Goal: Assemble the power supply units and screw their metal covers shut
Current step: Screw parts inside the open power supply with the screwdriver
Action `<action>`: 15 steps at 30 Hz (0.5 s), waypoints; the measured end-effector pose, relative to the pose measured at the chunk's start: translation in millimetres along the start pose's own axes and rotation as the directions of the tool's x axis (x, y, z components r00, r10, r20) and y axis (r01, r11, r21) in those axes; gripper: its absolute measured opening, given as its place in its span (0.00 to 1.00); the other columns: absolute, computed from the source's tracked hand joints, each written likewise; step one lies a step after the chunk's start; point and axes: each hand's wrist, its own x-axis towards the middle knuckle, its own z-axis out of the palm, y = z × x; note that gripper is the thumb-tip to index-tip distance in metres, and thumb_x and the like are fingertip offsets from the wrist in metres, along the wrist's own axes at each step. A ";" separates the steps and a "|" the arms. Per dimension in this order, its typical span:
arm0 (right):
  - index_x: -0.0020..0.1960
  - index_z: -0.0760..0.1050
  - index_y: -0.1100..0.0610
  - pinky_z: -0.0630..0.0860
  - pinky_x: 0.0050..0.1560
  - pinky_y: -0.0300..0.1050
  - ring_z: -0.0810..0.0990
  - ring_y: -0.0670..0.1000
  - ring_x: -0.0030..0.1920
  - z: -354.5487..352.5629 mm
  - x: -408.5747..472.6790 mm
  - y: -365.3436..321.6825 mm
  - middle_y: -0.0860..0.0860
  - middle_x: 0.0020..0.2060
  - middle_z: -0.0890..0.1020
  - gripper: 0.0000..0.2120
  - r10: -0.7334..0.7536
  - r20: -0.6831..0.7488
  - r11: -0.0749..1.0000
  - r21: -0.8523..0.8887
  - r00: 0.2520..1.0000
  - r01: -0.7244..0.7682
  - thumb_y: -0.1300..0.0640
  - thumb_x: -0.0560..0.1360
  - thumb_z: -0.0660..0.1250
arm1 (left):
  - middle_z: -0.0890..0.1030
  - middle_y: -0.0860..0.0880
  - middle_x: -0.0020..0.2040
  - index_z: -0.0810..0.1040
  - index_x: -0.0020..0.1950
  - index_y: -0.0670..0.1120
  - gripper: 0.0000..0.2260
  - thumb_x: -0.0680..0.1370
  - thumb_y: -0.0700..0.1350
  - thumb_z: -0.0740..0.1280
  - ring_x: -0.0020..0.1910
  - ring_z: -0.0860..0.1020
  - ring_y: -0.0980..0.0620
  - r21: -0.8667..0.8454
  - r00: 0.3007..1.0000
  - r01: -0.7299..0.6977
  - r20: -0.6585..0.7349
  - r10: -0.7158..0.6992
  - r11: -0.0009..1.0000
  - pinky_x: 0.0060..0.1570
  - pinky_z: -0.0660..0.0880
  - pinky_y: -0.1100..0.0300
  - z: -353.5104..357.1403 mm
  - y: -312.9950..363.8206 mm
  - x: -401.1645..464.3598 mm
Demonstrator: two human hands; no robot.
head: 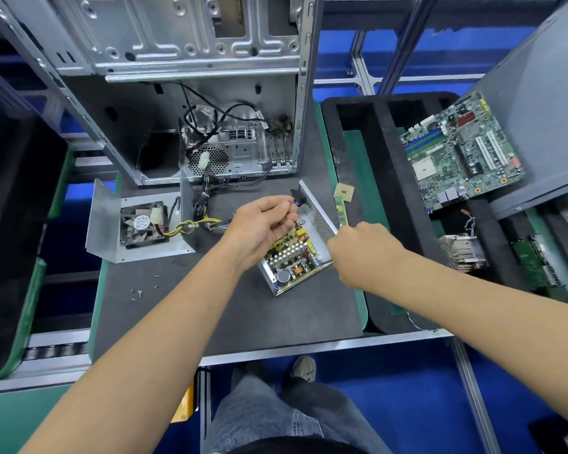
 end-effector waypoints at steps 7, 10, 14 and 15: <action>0.41 0.65 0.55 0.71 0.44 0.47 0.71 0.60 0.45 13.5 2.2 27.8 0.53 0.44 0.65 0.15 0.308 0.277 0.809 0.427 0.910 -0.404 0.46 0.78 0.64 | 0.85 0.46 0.39 0.82 0.52 0.38 0.07 0.80 0.33 0.64 0.38 0.83 0.55 -0.061 0.999 0.023 0.027 -0.021 0.998 0.40 0.79 0.66 -1.9 -1.0 -0.2; 0.36 0.70 0.54 0.71 0.42 0.46 0.74 0.58 0.42 14.8 -8.9 44.2 0.53 0.40 0.71 0.19 0.322 0.217 0.797 0.464 0.922 -0.387 0.40 0.77 0.65 | 0.85 0.45 0.40 0.81 0.53 0.38 0.06 0.79 0.32 0.65 0.38 0.83 0.53 -0.074 1.000 0.021 0.016 -0.020 0.997 0.40 0.80 0.64 -3.9 -0.3 -0.8; 0.37 0.81 0.49 0.66 0.31 0.38 0.73 0.42 0.29 7.9 -17.2 69.0 0.45 0.27 0.76 0.17 0.378 -0.031 0.538 0.821 0.925 -0.192 0.37 0.74 0.67 | 0.84 0.43 0.40 0.83 0.47 0.39 0.06 0.79 0.33 0.66 0.36 0.82 0.53 -0.081 1.000 0.002 0.010 -0.001 0.997 0.38 0.79 0.64 -3.6 0.6 -1.9; 0.40 0.82 0.46 0.65 0.31 0.37 0.71 0.42 0.28 8.2 -17.1 71.4 0.43 0.26 0.75 0.14 0.382 -0.056 0.431 0.894 0.922 -0.124 0.38 0.75 0.67 | 0.84 0.43 0.40 0.84 0.45 0.40 0.07 0.79 0.33 0.67 0.36 0.82 0.53 -0.080 1.000 0.000 0.009 0.001 0.997 0.38 0.79 0.64 -3.7 0.9 -2.1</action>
